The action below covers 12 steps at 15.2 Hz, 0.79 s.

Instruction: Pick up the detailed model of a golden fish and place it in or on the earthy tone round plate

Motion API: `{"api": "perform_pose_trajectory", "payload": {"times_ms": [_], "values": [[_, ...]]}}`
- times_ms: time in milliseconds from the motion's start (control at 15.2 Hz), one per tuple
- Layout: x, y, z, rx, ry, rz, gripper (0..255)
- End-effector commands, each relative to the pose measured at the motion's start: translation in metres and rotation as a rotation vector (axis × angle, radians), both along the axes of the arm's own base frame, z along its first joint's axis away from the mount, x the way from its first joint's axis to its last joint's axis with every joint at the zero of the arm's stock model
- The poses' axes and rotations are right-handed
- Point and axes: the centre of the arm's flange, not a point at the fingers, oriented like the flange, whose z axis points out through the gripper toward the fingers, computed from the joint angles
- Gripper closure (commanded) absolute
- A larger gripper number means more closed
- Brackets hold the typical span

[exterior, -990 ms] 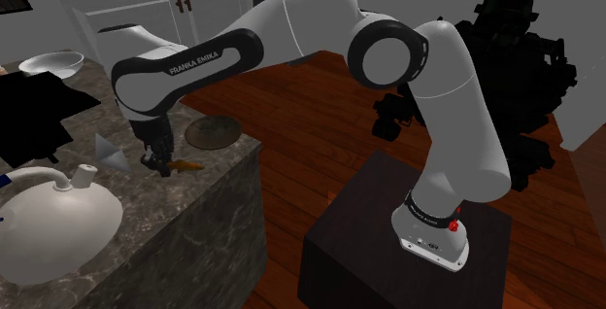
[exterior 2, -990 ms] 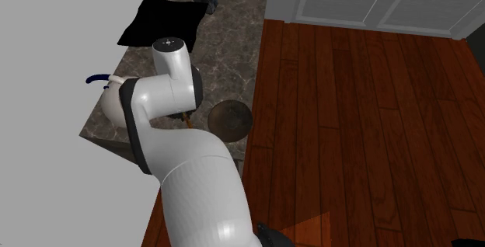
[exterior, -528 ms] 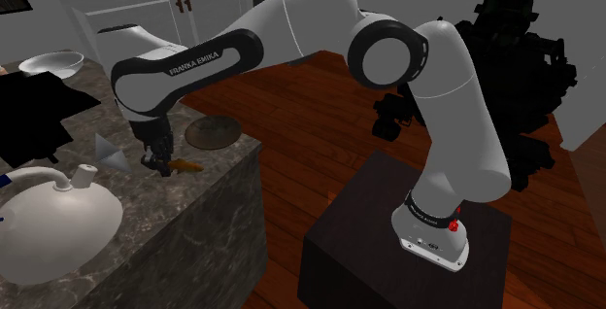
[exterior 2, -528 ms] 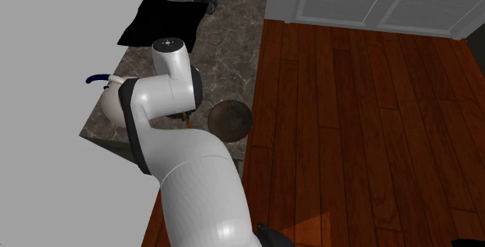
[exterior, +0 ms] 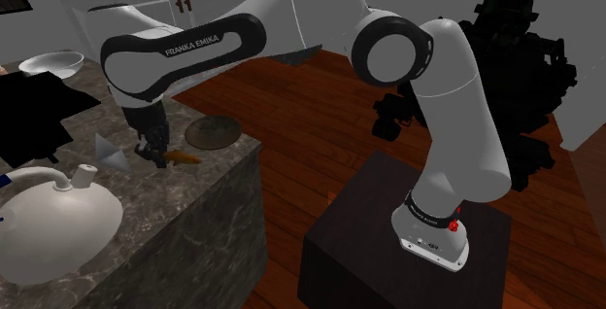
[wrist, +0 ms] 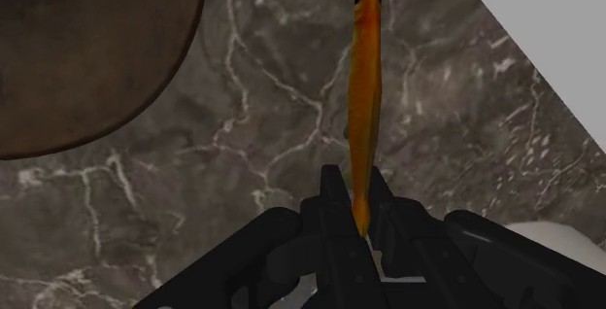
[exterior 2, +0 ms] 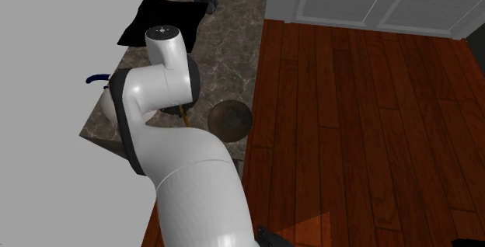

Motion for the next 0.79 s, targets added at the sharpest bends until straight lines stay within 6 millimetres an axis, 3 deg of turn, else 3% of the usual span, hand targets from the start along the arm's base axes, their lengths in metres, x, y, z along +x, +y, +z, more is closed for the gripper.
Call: {"api": "perform_pose_trajectory", "payload": {"times_ms": [0, 660, 726], "values": [[0.0, 0.001, 0.011, 0.0, 0.0, 0.0, 255], [0.0, 0.001, 0.064, 0.0, 0.0, 0.0, 255], [0.004, -0.012, 0.063, 0.0, 0.0, 0.0, 255]]}}
